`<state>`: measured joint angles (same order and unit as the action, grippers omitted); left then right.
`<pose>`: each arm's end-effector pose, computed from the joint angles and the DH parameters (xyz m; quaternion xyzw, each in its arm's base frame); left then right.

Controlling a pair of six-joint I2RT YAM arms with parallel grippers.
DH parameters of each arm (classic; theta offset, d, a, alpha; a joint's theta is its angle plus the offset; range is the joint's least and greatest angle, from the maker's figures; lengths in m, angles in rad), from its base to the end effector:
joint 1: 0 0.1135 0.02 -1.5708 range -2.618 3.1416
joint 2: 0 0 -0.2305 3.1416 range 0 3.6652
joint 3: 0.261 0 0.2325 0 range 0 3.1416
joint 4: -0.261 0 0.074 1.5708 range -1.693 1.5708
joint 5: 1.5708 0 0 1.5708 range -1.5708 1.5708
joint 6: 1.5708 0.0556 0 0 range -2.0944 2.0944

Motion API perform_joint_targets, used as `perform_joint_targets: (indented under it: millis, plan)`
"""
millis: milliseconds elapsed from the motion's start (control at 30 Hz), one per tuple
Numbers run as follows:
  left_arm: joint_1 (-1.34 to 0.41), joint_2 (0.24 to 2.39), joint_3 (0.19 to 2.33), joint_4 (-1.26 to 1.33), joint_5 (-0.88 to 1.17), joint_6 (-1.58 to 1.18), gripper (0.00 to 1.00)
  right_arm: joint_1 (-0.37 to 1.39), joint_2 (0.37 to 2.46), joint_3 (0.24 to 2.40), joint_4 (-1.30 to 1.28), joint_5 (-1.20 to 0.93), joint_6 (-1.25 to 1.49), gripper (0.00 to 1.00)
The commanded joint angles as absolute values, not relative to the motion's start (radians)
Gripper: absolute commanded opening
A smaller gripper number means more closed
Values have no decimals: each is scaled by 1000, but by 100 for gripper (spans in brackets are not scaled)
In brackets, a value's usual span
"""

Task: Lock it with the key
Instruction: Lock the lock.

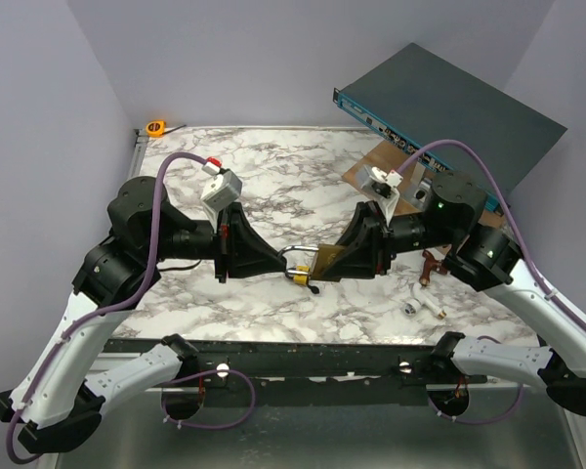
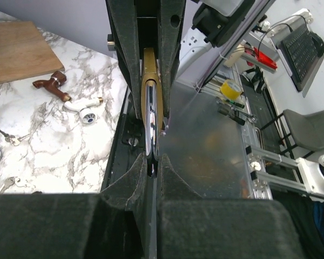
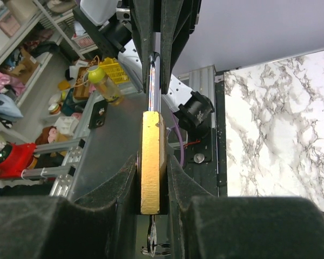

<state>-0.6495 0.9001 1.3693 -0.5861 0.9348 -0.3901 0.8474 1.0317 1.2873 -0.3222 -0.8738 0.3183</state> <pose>0.0974 -0.1301 0.4367 0.3832 0.6227 -0.5869 0.3477 0.1092 0.1881 0.4188 -0.4520 0.5631 0.5987 0.3467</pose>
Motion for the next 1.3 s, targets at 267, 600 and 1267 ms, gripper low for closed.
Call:
perform_joint_targets:
  millis: [267,600,1267]
  plan:
    - [-687,940,1318,-503,766,-468,0,859,1038,1276,-20,-833,386,1]
    - [-724,973,1299,-530,739,-448,0,859,1040,1264,-10,-781,381,1]
    - [-806,1018,1261,-530,772,-422,0,861,1058,1251,-34,-806,345,1]
